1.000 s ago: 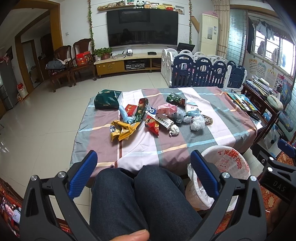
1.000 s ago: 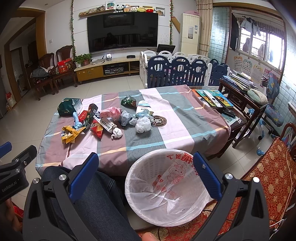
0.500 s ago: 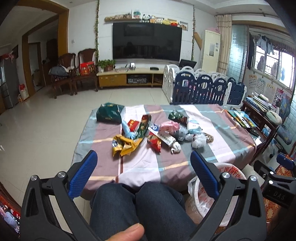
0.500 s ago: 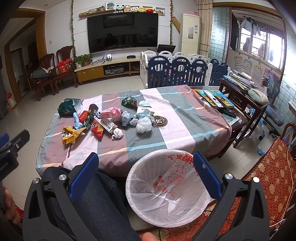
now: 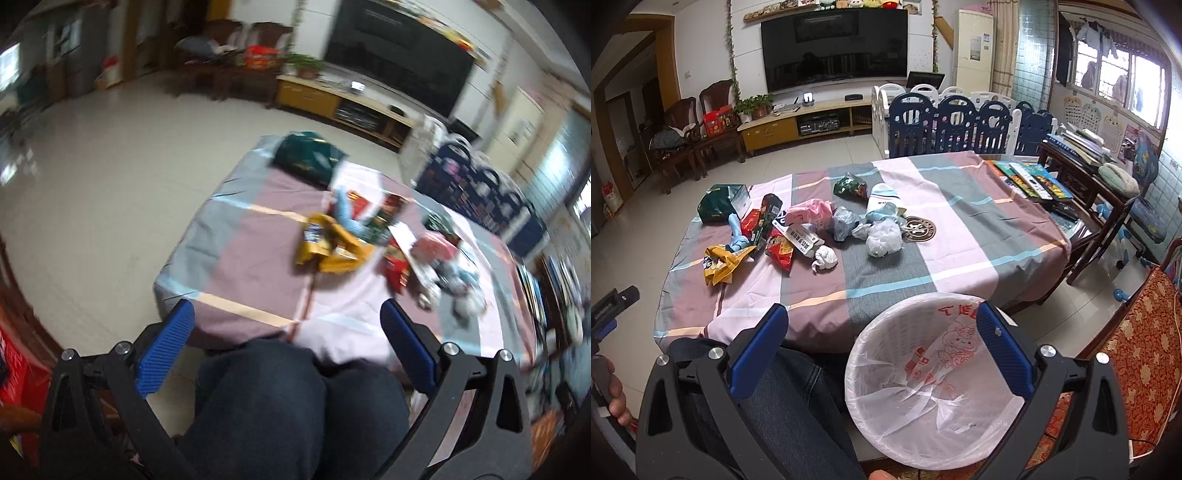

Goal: Collect trash
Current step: 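Reach the left tool to the yellow chip bag and grasp it, then grasp the white plastic bag with the right tool while the left tool holds the chip bag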

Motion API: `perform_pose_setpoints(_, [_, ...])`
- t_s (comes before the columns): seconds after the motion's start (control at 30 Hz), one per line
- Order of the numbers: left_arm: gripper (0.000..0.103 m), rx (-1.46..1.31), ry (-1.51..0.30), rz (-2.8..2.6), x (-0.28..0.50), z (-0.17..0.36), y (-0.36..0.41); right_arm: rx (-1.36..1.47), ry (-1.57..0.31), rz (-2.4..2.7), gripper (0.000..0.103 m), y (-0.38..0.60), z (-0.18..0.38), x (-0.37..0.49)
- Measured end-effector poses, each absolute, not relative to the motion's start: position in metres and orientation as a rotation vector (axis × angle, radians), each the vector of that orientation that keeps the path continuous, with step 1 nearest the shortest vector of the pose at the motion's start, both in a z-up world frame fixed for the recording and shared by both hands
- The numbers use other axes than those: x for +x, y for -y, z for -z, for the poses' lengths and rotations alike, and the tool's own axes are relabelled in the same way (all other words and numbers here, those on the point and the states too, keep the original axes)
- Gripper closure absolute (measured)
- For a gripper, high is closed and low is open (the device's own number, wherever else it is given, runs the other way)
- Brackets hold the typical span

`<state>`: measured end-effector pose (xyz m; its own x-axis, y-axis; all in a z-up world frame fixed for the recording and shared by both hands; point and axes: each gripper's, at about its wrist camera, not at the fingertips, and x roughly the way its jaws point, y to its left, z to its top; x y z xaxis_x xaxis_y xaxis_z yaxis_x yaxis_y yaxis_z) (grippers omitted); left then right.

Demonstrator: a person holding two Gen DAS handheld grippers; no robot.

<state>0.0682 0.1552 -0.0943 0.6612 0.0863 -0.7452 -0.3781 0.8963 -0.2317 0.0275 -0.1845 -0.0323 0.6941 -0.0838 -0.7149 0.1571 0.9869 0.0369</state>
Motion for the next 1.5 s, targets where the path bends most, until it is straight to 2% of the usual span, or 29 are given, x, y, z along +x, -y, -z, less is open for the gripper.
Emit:
perform_pose_setpoints(0.1, [0.005,-0.42,-0.848,-0.35,0.08,0.116,-0.179,0.1,-0.842,0.081,0.003,0.179,0.051,0.052])
perform_pose_setpoints(0.17, [0.013,-0.412,-0.879,-0.38,0.09,0.128,-0.184,0.112,-0.868,0.037,0.003,0.174,0.062,0.067])
perform_pose_setpoints(0.23, [0.039,-0.419,-0.905,-0.377,0.102,0.139,-0.188,0.135,-0.904,-0.004,0.003,0.168,0.074,0.083])
perform_pose_setpoints(0.3, [0.046,-0.437,-0.946,-0.378,0.121,0.15,-0.191,0.168,-0.919,-0.042,0.003,0.164,0.081,0.093])
perform_pose_setpoints(0.37, [0.046,-0.475,-0.959,-0.37,0.145,0.156,-0.193,0.172,-0.925,-0.046,0.003,0.164,0.085,0.096])
perform_pose_setpoints(0.4, [0.04,-0.484,-0.96,-0.356,0.158,0.158,-0.19,0.171,-0.93,-0.04,0.003,0.166,0.088,0.096])
perform_pose_setpoints(0.43, [0.027,-0.491,-0.961,-0.334,0.174,0.159,-0.186,0.172,-0.935,-0.035,0.003,0.168,0.09,0.095])
perform_pose_setpoints(0.5, [0.014,-0.495,-0.943,-0.296,0.202,0.16,-0.174,0.192,-0.96,-0.016,0.003,0.18,0.097,0.095])
perform_pose_setpoints(0.63, [0.008,-0.416,-0.841,-0.285,0.25,0.17,-0.14,0.25,-1.0,0.028,0.003,0.209,0.108,0.092])
perform_pose_setpoints(0.7, [0.008,-0.358,-0.868,-0.262,0.268,0.185,-0.128,0.257,-1.01,0.063,0.003,0.222,0.111,0.092])
perform_pose_setpoints(0.77, [0.016,-0.318,-0.954,-0.2,0.284,0.21,-0.118,0.258,-1.016,0.089,0.003,0.23,0.114,0.092])
perform_pose_setpoints(0.8, [0.031,-0.319,-1.0,-0.172,0.288,0.22,-0.118,0.261,-1.02,0.098,0.003,0.232,0.115,0.093])
perform_pose_setpoints(0.97, [0.051,-0.432,-1.008,-0.096,0.273,0.22,-0.133,0.276,-1.04,0.077,0.003,0.223,0.123,0.101])
perform_pose_setpoints(1.1, [0.053,-0.513,-0.923,-0.02,0.236,0.198,-0.139,0.23,-1.045,0.023,0.003,0.198,0.124,0.107])
perform_pose_setpoints(1.27, [0.053,-0.426,-0.885,-0.053,0.199,0.192,-0.129,0.143,-0.99,0.034,0.003,0.182,0.12,0.128])
perform_pose_setpoints(1.5, [0.053,-0.476,-0.871,-0.032,0.184,0.195,-0.134,0.131,-0.975,0.188,0.003,0.222,0.145,0.233])
